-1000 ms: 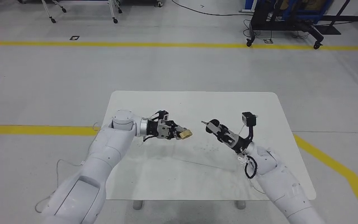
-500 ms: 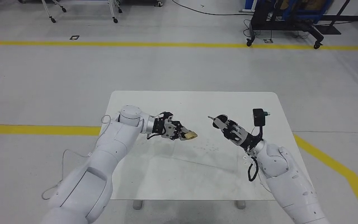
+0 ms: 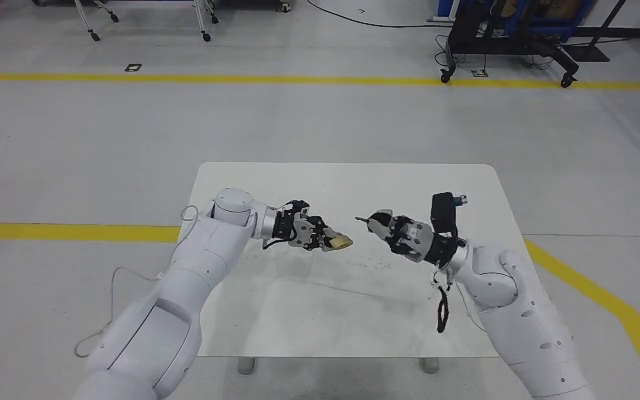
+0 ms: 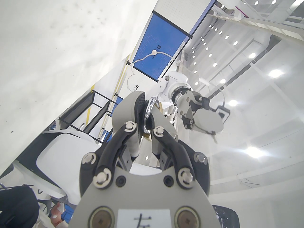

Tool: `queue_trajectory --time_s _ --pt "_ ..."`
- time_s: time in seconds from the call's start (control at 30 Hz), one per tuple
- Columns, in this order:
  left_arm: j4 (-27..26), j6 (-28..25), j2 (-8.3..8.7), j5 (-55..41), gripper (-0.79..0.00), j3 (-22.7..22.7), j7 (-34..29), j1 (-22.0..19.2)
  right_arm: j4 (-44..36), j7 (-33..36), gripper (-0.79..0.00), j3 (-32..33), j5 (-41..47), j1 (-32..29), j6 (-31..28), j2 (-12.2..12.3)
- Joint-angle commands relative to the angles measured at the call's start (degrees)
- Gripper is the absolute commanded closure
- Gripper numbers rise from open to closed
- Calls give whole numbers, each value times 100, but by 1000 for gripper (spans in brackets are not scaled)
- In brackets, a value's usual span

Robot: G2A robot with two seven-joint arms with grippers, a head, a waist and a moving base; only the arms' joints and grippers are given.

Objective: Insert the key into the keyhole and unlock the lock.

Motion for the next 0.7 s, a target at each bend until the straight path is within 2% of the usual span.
queue_trajectory --time_s 0.0,0.2,0.3,0.37,0.5,0.67 --pt "0 0 0 0 0 0 0 0 -294 16 0 18 -1089 13 110 12" --pt "0 0 0 0 0 0 0 0 -1054 -499 0 -256 -3655 -137 281 45" --pt "-160 91 16 -102 0 -69 234 132 -1233 -753 0 -436 -4716 -226 425 76" --pt "-268 161 43 -113 0 -111 327 184 -1286 -982 0 -491 -5163 -281 514 98" --pt "-464 281 95 -98 0 -181 518 283 -1525 -1111 0 -490 -5863 -514 1070 129" --pt "-669 445 159 -80 0 -250 570 376 -1771 -1316 0 -496 -6453 -783 1311 180"
